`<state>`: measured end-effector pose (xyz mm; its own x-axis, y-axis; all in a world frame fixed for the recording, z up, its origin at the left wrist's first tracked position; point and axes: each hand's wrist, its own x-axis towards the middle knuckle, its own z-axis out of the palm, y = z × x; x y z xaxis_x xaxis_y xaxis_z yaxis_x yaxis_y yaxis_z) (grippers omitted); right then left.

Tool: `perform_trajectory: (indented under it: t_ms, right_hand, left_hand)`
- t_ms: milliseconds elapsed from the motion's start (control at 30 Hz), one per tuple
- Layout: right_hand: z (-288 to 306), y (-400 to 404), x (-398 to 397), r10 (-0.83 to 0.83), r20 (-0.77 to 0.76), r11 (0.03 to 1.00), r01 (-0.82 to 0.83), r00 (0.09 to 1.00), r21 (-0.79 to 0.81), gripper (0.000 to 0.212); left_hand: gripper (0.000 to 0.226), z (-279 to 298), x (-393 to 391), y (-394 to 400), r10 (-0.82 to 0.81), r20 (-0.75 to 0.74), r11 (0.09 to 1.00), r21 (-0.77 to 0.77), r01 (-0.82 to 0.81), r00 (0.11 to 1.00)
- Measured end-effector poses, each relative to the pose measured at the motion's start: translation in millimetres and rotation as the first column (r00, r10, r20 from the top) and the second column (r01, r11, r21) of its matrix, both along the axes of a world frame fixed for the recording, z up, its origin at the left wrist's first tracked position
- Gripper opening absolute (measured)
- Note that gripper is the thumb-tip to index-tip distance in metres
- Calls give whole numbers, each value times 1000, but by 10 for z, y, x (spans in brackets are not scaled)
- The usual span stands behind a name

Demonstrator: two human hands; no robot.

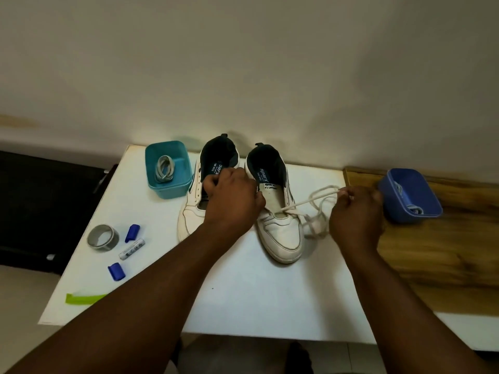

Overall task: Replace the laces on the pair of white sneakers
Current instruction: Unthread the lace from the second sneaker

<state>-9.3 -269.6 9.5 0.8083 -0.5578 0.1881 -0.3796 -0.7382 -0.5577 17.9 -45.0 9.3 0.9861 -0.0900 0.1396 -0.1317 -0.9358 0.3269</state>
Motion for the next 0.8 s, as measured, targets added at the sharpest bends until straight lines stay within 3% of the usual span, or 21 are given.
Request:
perform_trajectory:
  t_ms: [33, 100, 167, 233, 267, 300, 333, 400, 467, 567, 633, 700, 733, 800]
  right_hand:
    - [2, -73, 55, -73, -4, 987, 73, 997, 141, 18]
    - [53, -207, 129, -209, -19, 865, 194, 978, 462, 18]
    - [100, -176, 121, -250, -10, 769, 205, 968, 605, 15]
    - [98, 7, 75, -135, 148, 891, 55, 980, 451, 13]
    - [109, 161, 27, 47, 212, 951, -108, 976, 288, 22]
    - [69, 267, -8, 268, 222, 953, -292, 937, 82, 30]
    - [41, 369, -24, 463, 141, 886, -451, 875, -110, 30]
    - [-33, 523, -59, 594, -139, 731, -604, 793, -318, 19]
    - [-92, 595, -105, 578, -283, 717, -642, 765, -271, 14]
    - [-104, 450, -71, 507, -220, 778, -552, 834, -300, 18]
    - [-2, 174, -12, 293, -83, 889, -303, 953, -344, 23]
    - [122, -128, 2, 89, 41, 967, -76, 995, -245, 17]
    - [153, -200, -18, 73, 67, 978, -59, 995, -201, 18]
    - [124, -114, -75, 200, 33, 961, -190, 979, -202, 16]
  left_hand:
    - [26, 3, 1, -1, 2, -7, 1000, -2, -2, 1000]
    - [26, -1, 2, -4, 8, -19, 1000, -1, -8, 1000]
    - [27, -13, -2, -8, 8, -10, 1000, 12, -8, 1000]
    - [29, -25, -2, -19, 6, -4, 1000, 3, -6, 1000]
    - [30, -26, -1, -22, 7, 1, 1000, -6, -7, 1000]
    - [30, -24, 1, -23, 6, 8, 1000, -12, -6, 1000]
    - [31, -22, 4, -20, 5, 12, 1000, -13, -5, 1000]
    - [31, -35, 8, -4, 3, 14, 1000, -9, -3, 1000]
    - [31, -40, 1, 11, -7, 19, 1000, -15, 7, 1000]
    - [27, -24, 7, 8, -8, 10, 1000, -2, 8, 1000]
    - [22, -19, 11, 8, 17, -3, 1000, 12, -17, 1000]
    - [23, -28, 14, 41, 46, 21, 999, 3, -46, 999]
    - [25, -33, 14, 62, 47, 38, 999, -6, -47, 998]
    - [29, -38, 3, 57, 45, 53, 999, -16, -45, 998]
